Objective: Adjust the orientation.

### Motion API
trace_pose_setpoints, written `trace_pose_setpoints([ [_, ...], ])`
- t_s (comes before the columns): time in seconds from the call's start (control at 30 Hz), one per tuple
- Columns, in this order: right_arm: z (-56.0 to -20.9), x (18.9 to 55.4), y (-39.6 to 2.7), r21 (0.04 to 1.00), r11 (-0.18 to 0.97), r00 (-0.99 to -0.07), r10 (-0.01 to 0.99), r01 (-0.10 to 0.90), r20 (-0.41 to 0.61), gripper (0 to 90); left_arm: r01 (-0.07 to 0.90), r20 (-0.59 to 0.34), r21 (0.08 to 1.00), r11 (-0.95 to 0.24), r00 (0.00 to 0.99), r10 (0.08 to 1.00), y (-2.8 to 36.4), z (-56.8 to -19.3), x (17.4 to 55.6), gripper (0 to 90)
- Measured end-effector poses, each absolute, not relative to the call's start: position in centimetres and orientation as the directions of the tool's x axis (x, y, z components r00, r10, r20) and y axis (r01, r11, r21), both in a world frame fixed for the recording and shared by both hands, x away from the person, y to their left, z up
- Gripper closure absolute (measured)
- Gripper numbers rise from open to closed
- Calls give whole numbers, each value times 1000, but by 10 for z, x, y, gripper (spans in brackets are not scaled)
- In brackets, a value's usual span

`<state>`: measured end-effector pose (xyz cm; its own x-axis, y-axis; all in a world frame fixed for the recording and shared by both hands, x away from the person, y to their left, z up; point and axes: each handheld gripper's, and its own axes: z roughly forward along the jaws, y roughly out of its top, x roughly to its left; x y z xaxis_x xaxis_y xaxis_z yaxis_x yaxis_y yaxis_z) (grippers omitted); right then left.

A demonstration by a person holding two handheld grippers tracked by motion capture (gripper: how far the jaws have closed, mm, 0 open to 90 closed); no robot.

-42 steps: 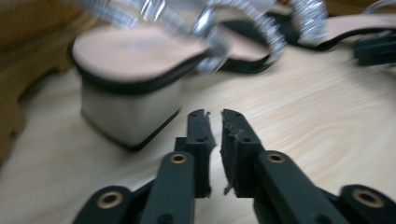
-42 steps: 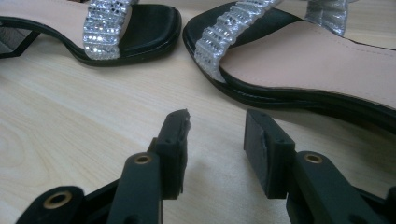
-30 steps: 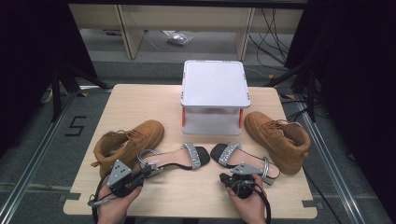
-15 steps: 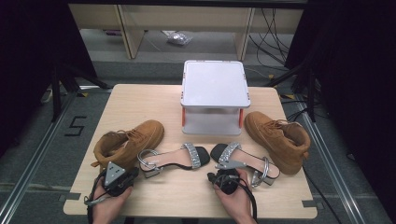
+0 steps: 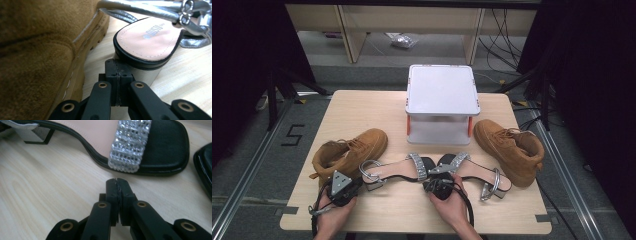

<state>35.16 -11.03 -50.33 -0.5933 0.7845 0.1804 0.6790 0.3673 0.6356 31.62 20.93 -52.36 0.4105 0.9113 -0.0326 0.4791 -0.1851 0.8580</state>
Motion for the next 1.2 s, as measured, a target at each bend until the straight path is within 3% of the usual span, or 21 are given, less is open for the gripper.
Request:
trace_pose_setpoints([
  [0.37,-503,366,-105,595,363,-562,805,717,187,886,478,-57,853,-210,485,873,206,-521,299,897],
  [0.67,-504,368,-104,621,346,-542,826,703,153,868,460,-48,849,-259,556,830,195,-520,282,897],
  [0.73,-505,374,-107,648,357,-545,832,673,107,867,458,-59,849,-262,575,816,189,-521,277,896],
  [0.9,-503,376,-112,657,336,-535,836,675,122,896,458,-110,855,-243,618,778,183,-521,268,895],
  [1.2,-497,368,-102,629,346,-555,815,697,167,900,476,-138,864,-167,541,829,196,-517,289,896],
])
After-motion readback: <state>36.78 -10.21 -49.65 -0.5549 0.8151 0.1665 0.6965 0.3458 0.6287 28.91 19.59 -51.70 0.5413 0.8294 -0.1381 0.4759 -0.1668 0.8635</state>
